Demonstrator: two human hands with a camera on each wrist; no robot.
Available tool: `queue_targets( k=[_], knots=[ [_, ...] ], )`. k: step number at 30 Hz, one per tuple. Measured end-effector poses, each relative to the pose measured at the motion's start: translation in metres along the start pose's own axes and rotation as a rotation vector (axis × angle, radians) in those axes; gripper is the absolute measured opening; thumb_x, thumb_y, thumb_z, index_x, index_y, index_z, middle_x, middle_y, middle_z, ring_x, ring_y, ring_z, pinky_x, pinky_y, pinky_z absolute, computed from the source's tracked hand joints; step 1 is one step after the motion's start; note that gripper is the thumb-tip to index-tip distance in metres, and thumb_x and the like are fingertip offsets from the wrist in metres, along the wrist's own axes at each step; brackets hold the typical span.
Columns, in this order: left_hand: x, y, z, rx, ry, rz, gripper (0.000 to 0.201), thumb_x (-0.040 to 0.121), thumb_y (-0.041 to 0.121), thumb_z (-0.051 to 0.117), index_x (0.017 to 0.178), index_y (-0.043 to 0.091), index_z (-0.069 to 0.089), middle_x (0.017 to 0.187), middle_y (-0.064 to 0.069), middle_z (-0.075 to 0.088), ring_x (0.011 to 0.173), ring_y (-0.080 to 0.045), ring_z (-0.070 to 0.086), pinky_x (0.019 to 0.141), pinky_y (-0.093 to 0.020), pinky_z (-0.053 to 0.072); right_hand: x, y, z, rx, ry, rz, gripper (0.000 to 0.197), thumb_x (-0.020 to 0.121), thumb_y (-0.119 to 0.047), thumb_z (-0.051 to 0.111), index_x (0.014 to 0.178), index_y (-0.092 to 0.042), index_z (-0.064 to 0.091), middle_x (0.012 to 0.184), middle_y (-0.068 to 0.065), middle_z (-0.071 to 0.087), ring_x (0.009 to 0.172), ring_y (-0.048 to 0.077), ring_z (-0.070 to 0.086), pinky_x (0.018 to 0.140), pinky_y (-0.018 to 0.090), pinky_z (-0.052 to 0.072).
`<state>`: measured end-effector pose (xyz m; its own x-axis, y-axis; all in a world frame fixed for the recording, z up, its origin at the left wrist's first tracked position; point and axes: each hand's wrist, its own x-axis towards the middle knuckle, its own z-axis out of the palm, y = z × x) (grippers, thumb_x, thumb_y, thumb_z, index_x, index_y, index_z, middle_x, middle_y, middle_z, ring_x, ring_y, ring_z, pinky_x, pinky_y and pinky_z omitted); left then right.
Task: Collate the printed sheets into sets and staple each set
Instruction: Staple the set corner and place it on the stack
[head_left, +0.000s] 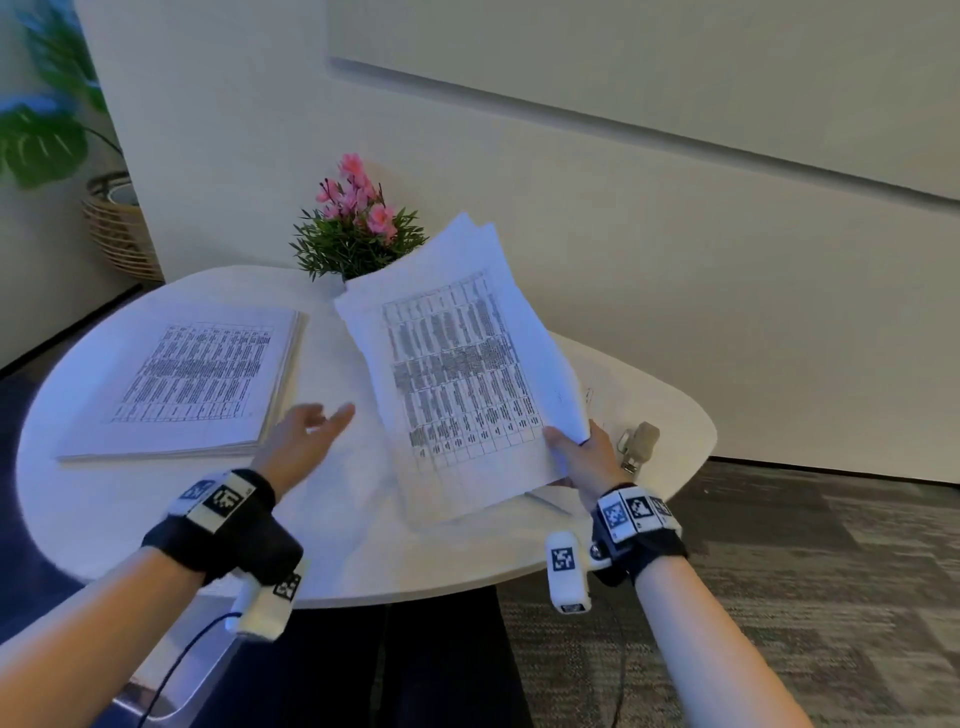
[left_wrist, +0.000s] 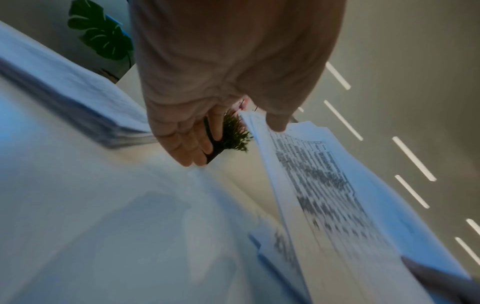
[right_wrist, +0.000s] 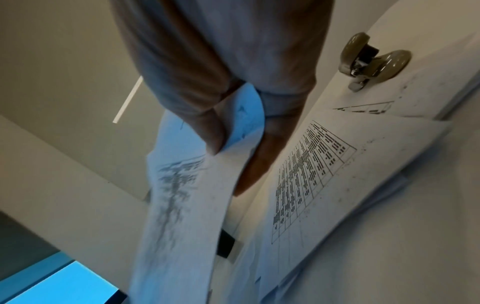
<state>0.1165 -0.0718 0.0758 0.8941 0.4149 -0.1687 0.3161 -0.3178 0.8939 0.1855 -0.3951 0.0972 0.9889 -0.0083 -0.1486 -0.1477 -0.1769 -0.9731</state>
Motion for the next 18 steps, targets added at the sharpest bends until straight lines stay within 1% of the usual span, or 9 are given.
queue_targets(
  k=[4,5,7,10,12,13,14,16,18],
  knots=[
    [0.005,0.046,-0.018,-0.033,0.330,0.166,0.117,0.060,0.062,0.080,0.146,0.005,0.024,0.146,-0.015,0.031,0.138,-0.027,0.026,0.112,-0.045,0.028,-0.011,0.004,-0.007,0.045,-0.176,-0.097,0.033,0.088,-0.019,0.064,0.120,-0.023,0.056,0.119,0.006,0.064,0.111,0.026,0.060,0.091,0.046,0.052],
    [0.006,0.053,-0.025,0.018,0.374,0.202,0.121,0.057,0.058,0.083,0.147,0.006,0.021,0.148,-0.014,0.027,0.139,-0.025,0.022,0.113,-0.046,0.026,-0.014,0.004,-0.007,0.041,-0.198,-0.116,0.036,0.084,-0.029,0.068,0.117,-0.017,0.060,0.122,0.018,0.062,0.111,0.035,0.058,0.092,0.051,0.050],
    [0.008,0.060,-0.037,0.079,0.349,0.202,0.125,0.048,0.059,0.085,0.146,0.013,0.025,0.147,-0.010,0.034,0.135,-0.025,0.033,0.109,-0.046,0.032,-0.012,0.006,-0.010,-0.001,-0.179,-0.099,0.073,0.070,-0.045,0.075,0.106,0.016,0.057,0.116,0.044,0.049,0.102,0.059,0.049,0.088,0.064,0.045],
    [0.008,0.060,-0.053,0.120,0.193,0.183,0.089,0.044,0.066,0.083,0.116,0.019,0.061,0.111,-0.005,0.067,0.102,-0.024,0.063,0.089,-0.042,0.050,-0.002,0.001,-0.015,-0.064,-0.129,-0.078,0.070,0.066,-0.050,0.077,0.088,0.014,0.059,0.086,0.036,0.058,0.079,0.047,0.059,0.069,0.043,0.049],
    [0.006,0.056,-0.056,0.091,0.148,0.237,0.048,0.064,0.049,0.082,0.097,0.018,0.068,0.095,-0.006,0.070,0.090,-0.027,0.066,0.080,-0.038,0.050,0.007,-0.006,-0.023,-0.167,-0.077,-0.080,0.051,0.075,-0.040,0.076,0.078,0.008,0.058,0.077,0.031,0.058,0.073,0.041,0.059,0.062,0.034,0.045],
    [0.005,0.053,-0.056,0.063,0.156,0.256,0.034,0.073,0.038,0.079,0.098,0.017,0.068,0.093,-0.008,0.069,0.089,-0.028,0.065,0.079,-0.037,0.050,0.013,-0.009,-0.027,-0.210,-0.043,-0.072,0.031,0.083,-0.028,0.071,0.075,0.000,0.060,0.070,0.019,0.058,0.071,0.032,0.059,0.060,0.030,0.046],
    [0.004,0.049,-0.055,0.040,0.169,0.261,0.028,0.079,0.030,0.075,0.102,0.015,0.068,0.094,-0.010,0.068,0.088,-0.029,0.065,0.079,-0.039,0.050,0.020,-0.012,-0.033,-0.254,-0.001,-0.085,0.017,0.088,-0.021,0.067,0.076,-0.009,0.061,0.073,0.008,0.059,0.075,0.026,0.059,0.061,0.028,0.048],
    [0.006,0.038,-0.053,0.026,0.171,0.248,0.023,0.085,0.025,0.070,0.106,0.015,0.065,0.093,-0.013,0.067,0.086,-0.033,0.066,0.079,-0.048,0.055,0.040,-0.012,-0.048,-0.453,0.177,-0.105,0.004,0.090,-0.020,0.062,0.090,-0.019,0.065,0.094,0.004,0.065,0.094,0.025,0.060,0.078,0.032,0.051],
    [0.006,0.027,-0.051,0.034,0.149,0.198,0.016,0.089,0.022,0.065,0.105,0.017,0.064,0.088,-0.013,0.066,0.081,-0.034,0.066,0.071,-0.052,0.057,0.060,-0.005,-0.063,-0.767,0.338,-0.042,0.021,0.089,-0.026,0.060,0.108,-0.018,0.063,0.119,0.013,0.057,0.115,0.031,0.049,0.093,0.043,0.046]
  ],
)
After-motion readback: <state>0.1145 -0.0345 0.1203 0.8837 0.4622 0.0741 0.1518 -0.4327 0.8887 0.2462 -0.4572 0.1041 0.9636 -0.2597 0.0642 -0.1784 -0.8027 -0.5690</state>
